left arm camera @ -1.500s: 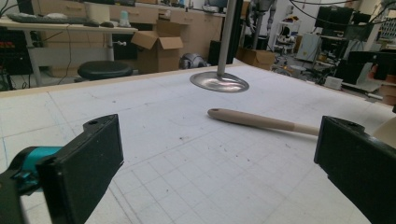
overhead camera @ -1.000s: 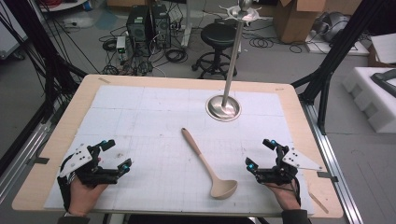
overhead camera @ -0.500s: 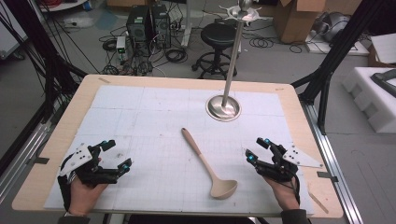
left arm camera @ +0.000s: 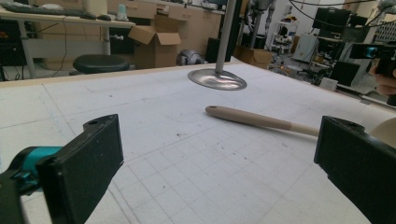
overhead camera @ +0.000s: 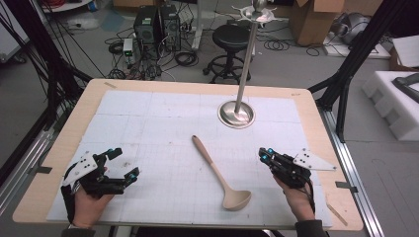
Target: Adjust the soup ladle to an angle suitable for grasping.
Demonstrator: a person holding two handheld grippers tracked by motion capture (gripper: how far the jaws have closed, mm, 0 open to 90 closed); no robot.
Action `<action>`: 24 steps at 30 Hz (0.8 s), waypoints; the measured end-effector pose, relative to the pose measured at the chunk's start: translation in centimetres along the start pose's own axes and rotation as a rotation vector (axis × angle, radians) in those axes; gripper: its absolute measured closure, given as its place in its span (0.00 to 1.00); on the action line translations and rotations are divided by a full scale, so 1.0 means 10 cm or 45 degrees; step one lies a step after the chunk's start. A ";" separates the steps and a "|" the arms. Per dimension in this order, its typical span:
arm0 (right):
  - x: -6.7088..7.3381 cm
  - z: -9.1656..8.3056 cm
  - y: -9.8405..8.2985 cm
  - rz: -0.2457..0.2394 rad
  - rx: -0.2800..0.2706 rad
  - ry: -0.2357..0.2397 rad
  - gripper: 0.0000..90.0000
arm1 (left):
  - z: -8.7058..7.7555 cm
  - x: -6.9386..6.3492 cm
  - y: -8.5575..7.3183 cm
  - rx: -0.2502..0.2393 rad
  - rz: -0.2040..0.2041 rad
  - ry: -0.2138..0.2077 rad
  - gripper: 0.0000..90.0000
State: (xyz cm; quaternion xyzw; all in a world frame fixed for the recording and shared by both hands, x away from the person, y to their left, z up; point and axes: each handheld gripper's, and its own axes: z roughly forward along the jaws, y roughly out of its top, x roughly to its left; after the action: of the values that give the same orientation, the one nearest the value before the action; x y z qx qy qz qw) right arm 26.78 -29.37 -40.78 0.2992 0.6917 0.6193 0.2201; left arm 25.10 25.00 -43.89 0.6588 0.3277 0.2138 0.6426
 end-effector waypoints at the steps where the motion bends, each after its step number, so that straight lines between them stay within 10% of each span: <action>1: 0.00 0.02 0.00 -0.004 0.008 0.004 1.00 | 0.00 0.00 0.00 0.000 0.002 -0.001 0.02; 24: 0.03 0.56 0.07 0.017 0.284 0.111 1.00 | 0.00 -0.01 0.00 0.003 0.005 -0.047 0.02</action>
State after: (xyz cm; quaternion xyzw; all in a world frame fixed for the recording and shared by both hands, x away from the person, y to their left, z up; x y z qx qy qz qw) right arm 30.42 -25.12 -40.87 0.2993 0.7633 0.5523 0.1510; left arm 25.04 24.95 -43.93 0.6641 0.3147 0.2026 0.6472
